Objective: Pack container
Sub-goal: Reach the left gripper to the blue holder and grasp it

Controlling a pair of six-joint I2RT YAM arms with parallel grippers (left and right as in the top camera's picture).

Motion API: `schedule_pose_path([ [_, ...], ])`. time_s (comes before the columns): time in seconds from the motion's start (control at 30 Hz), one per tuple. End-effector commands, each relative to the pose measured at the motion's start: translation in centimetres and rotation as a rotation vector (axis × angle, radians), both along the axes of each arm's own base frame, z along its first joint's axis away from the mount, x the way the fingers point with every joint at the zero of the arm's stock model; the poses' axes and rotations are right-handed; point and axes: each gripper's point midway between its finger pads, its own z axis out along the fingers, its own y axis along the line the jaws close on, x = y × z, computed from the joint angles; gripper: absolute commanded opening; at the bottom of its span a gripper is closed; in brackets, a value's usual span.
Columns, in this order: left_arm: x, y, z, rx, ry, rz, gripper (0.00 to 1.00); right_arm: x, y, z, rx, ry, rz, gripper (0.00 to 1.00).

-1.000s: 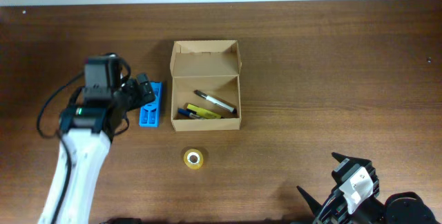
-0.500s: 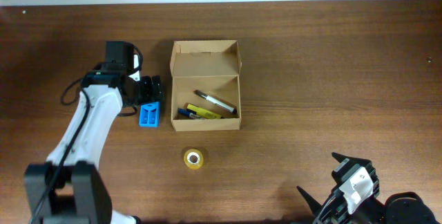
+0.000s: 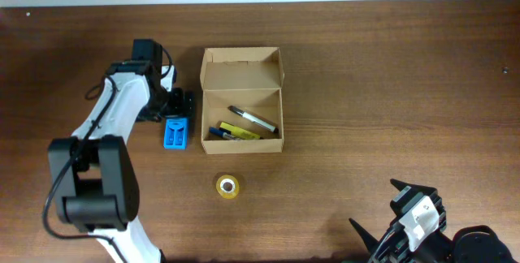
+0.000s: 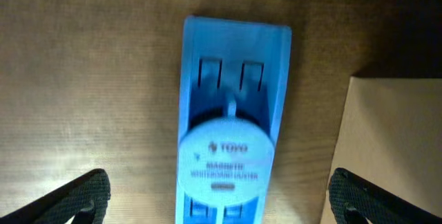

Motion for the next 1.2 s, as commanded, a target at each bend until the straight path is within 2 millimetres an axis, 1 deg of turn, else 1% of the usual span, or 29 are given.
schedule_pose_path([
  [0.0,1.1,0.0,-1.1,-0.008,0.018,-0.065,1.0,0.1,-0.1,0.0,0.004,0.002,-0.012,0.99],
  [0.17,0.7,0.0,-3.0,-0.008,0.067,-0.08,0.99,0.1,-0.1,0.0,0.004,0.002,-0.012,0.99],
  [0.3,0.2,0.1,-4.0,-0.001,0.1,-0.087,0.89,0.1,-0.1,0.0,0.004,0.002,-0.012,0.99],
  [0.33,0.1,0.1,-4.1,-0.001,0.109,-0.089,0.83,0.1,-0.1,0.0,0.004,0.002,-0.012,0.99],
  [0.37,-0.1,0.1,-4.3,0.0,0.118,-0.088,0.81,0.1,-0.1,0.0,0.004,0.002,-0.012,0.99],
  [0.47,-0.8,0.3,-5.3,0.008,0.16,-0.087,0.81,0.1,-0.1,0.0,0.004,0.002,-0.012,0.99],
  [0.5,-0.9,0.3,-5.4,0.013,0.168,-0.088,0.78,0.1,-0.1,0.0,0.004,0.002,-0.012,0.99],
  [0.57,-1.2,0.4,-5.4,0.018,0.178,-0.088,0.63,0.1,-0.1,0.0,0.004,0.002,-0.012,0.99],
  [0.6,-1.2,0.5,-5.4,0.024,0.181,-0.087,0.59,0.1,-0.1,0.0,0.004,0.002,-0.012,0.99],
  [0.67,-1.2,0.6,-5.4,0.026,0.181,-0.087,0.47,0.1,-0.1,0.0,0.004,0.002,-0.012,0.99],
  [0.77,-1.2,0.6,-5.4,0.026,0.181,-0.087,0.36,0.1,-0.1,0.0,0.004,0.002,-0.012,0.99],
  [0.9,-1.1,0.5,-5.3,0.024,0.177,-0.086,0.36,0.1,-0.1,0.0,0.004,0.002,-0.012,0.99],
  [1.0,-0.4,0.4,-4.7,0.019,0.156,-0.073,0.36,0.1,-0.1,0.0,0.004,0.002,-0.012,0.99],
  [1.07,0.2,0.4,-3.9,0.019,0.131,-0.07,0.36,0.1,-0.1,0.0,0.004,0.002,-0.012,0.99],
  [1.17,1.5,0.4,-1.9,0.022,0.068,-0.07,0.36,0.1,-0.1,0.0,0.004,0.002,-0.012,0.99],
])
